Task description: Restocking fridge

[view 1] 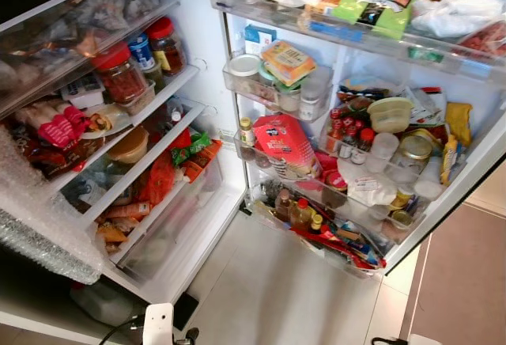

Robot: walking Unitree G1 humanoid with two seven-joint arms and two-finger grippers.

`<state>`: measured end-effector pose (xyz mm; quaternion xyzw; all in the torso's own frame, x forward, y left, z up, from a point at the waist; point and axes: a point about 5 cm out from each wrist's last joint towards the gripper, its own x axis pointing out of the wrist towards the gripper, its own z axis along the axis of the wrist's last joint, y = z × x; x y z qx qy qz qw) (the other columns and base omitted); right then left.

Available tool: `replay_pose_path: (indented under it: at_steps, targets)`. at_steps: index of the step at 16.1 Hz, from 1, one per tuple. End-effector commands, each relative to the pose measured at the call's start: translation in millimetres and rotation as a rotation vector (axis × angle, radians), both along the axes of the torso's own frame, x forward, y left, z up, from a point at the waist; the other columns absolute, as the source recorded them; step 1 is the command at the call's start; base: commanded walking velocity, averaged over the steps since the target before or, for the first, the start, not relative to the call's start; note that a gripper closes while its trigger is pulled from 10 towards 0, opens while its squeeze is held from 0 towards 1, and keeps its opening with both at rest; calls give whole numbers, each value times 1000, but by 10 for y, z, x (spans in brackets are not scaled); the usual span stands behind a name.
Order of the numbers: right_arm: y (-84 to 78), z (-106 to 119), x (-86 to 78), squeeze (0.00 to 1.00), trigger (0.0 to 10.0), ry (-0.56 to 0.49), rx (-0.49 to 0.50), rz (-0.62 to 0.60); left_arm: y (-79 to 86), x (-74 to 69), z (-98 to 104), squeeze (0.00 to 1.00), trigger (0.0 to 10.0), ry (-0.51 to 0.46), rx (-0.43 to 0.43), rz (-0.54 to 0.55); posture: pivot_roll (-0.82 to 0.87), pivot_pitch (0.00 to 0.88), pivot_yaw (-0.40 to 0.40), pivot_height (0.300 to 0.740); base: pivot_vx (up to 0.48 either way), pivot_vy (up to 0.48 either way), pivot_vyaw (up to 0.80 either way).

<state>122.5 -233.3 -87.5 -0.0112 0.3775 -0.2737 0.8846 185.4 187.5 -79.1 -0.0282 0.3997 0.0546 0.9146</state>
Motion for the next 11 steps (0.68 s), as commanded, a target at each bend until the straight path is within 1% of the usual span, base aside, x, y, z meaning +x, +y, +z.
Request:
replay_pose_path:
  at_steps: [1, 2, 3, 4, 5, 6, 7, 8, 9, 10, 11]
  targets:
    - [-159, 49, -61, 0, 10000, -20, -72, -60, 49, -53, -25, 0, 10000, 29, 19, -3, -192, 86, 76, 740, 0, 0, 0]
    - [-509, 171, -93, 0, 10000, -51, -140, -92, 49, -51, -24, 0, 10000, 29, 19, -3, -192, 87, 76, 740, 0, 0, 0]
    - [-1002, 400, -120, 0, 10000, -99, -213, -158, 49, -48, -23, 0, 10000, 28, 20, -3, -192, 87, 77, 740, 0, 0, 0]
    - [-1103, 469, -110, 0, 10000, -123, -232, -178, 48, -46, -22, 0, 10000, 28, 20, -2, -188, 90, 78, 740, 0, 0, 0]
    - [-1192, 560, -79, 0, 10000, -171, -268, -205, 48, -43, -21, 0, 10000, 28, 20, 0, -189, 91, 79, 740, 0, 0, 0]
    - [-1274, 639, -85, 0, 10000, -201, -319, -245, 51, -40, -19, 0, 10000, 27, 22, 1, -191, 94, 80, 740, 0, 0, 0]
    - [-1351, 700, -113, 0, 10000, -229, -346, -298, 51, -37, -18, 0, 10000, 28, 24, 1, -191, 98, 83, 740, 0, 0, 0]
    - [-1379, 726, -111, 0, 10000, -240, -352, -297, 51, -37, -18, 0, 10000, 28, 26, 0, -190, 98, 84, 740, 0, 0, 0]
    - [-1425, 792, -69, 0, 10000, -287, -345, -277, 54, -33, -16, 0, 10000, 27, 28, -2, -191, 102, 86, 740, 0, 0, 0]
    - [-1462, 864, -19, 0, 10000, -319, -365, -244, 57, -32, -15, 0, 10000, 27, 31, -3, -195, 103, 87, 740, 0, 0, 0]
    - [-1545, 1028, 93, 0, 10000, -385, -403, -189, 64, -28, -12, 0, 10000, 25, 29, -4, -200, 104, 93, 740, 0, 0, 0]
